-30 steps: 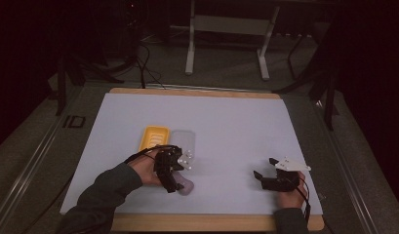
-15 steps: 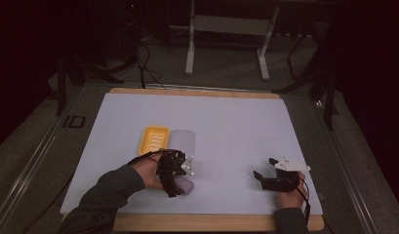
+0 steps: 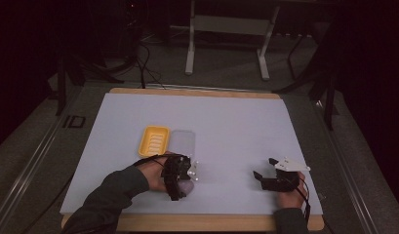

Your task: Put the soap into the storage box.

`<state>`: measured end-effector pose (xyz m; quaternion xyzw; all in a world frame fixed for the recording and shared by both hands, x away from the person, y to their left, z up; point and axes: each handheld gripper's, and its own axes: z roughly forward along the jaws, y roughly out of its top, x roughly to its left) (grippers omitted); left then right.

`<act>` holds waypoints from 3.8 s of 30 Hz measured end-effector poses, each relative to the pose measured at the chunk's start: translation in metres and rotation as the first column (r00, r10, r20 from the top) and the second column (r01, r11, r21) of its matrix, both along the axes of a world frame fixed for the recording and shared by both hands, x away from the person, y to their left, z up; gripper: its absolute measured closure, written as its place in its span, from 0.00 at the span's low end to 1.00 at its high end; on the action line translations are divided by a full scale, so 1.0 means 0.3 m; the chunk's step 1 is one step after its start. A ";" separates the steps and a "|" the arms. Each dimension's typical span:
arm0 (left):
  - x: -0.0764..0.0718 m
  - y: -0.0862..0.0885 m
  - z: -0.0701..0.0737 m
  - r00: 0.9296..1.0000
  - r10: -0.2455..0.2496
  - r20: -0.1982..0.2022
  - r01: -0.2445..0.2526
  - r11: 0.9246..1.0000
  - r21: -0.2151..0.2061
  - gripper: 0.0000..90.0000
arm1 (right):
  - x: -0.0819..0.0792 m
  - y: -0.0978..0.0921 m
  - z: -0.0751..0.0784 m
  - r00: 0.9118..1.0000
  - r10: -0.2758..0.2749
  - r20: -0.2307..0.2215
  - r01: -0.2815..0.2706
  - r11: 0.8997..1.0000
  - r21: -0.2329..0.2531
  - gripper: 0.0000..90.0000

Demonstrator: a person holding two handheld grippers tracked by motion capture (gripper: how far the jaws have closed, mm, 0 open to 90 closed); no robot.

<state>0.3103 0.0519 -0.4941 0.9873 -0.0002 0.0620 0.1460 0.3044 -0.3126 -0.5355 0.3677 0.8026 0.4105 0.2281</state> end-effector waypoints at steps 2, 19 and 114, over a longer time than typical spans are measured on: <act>0.007 -0.001 0.006 1.000 0.011 0.004 -0.011 1.000 -0.013 0.15 | 0.000 0.000 0.000 1.000 0.001 0.001 -0.001 1.000 0.000 0.19; 0.060 0.022 -0.013 0.991 0.085 -0.102 -0.086 0.996 -0.003 0.38 | -0.001 0.002 0.000 1.000 0.005 0.002 -0.005 1.000 -0.004 0.19; 0.104 0.098 0.072 0.980 0.153 -0.126 -0.148 0.988 0.051 0.55 | -0.001 0.005 -0.001 1.000 0.010 0.005 -0.009 1.000 -0.017 0.19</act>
